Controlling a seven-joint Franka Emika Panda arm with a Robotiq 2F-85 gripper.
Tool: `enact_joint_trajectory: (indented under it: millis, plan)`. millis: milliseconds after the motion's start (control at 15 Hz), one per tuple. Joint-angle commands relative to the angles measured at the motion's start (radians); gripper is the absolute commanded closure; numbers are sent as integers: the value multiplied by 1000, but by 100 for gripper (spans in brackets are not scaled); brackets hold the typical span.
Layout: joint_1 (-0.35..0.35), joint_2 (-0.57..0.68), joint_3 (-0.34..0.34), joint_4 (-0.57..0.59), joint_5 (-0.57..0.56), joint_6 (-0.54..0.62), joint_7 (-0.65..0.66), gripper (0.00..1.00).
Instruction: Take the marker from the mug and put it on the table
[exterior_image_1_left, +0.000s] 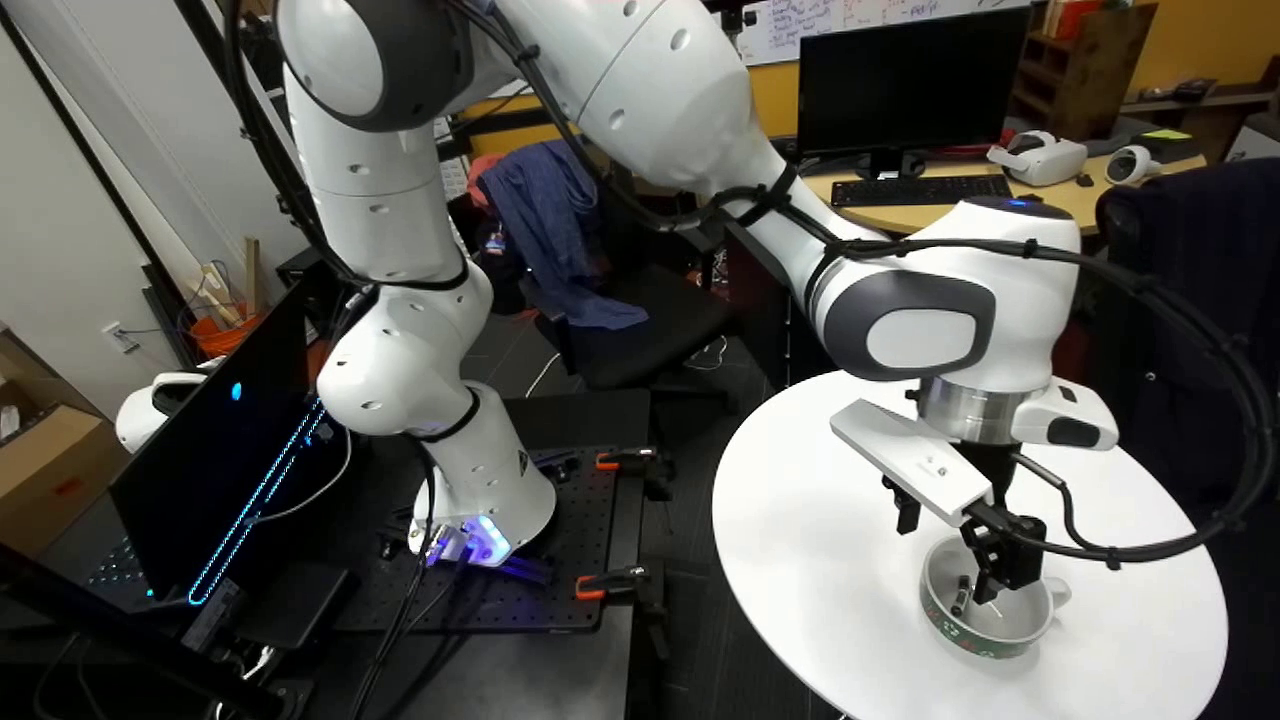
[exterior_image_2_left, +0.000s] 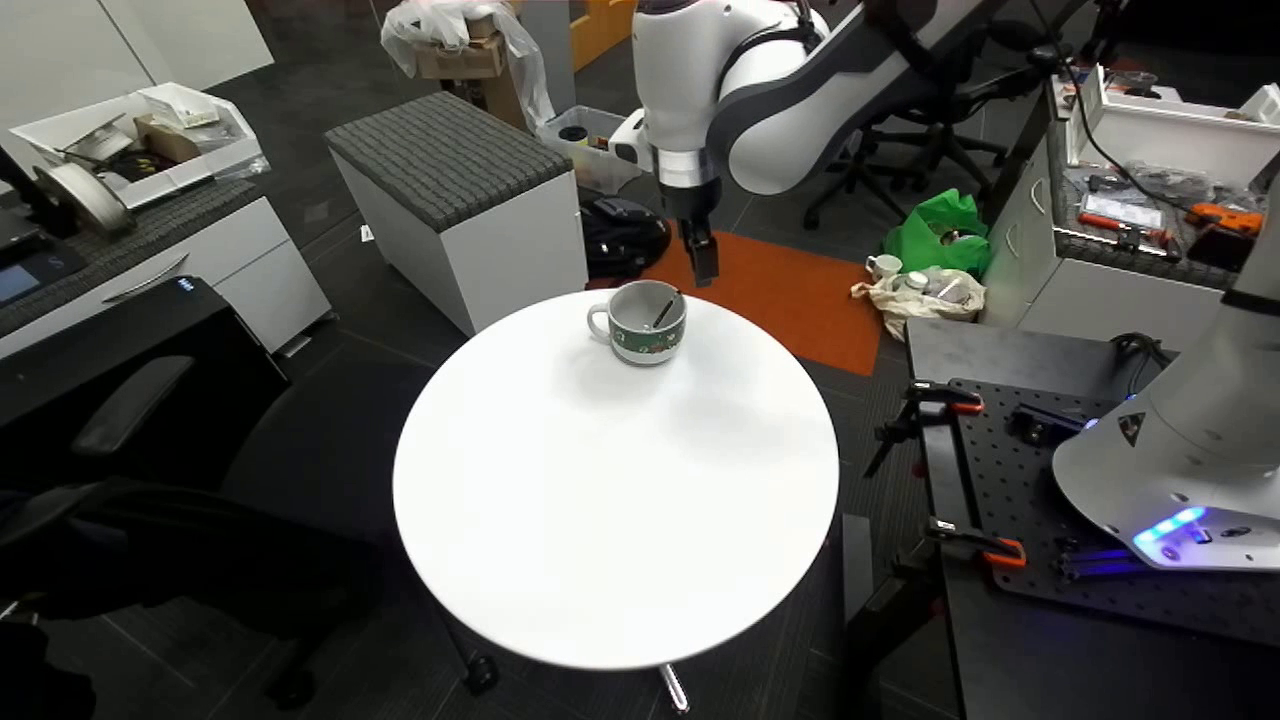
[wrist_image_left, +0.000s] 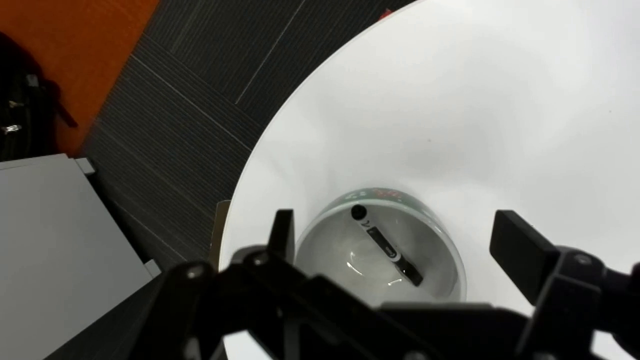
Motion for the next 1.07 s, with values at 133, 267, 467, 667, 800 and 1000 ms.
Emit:
enact_joint_trajectory:
  millis: [133, 267, 467, 667, 800, 1000]
  plan:
    - [-30, 78, 22, 78, 67, -3, -54, 0]
    - [-33, 110, 23, 114, 68, -12, -63, 0]
    - [-37, 158, 30, 169, 69, -26, -67, 0]
    - [-42, 204, 41, 221, 75, -40, -81, 18]
    - [-44, 225, 50, 245, 73, -45, -78, 29]
    - [-45, 250, 61, 271, 74, -54, -77, 30]
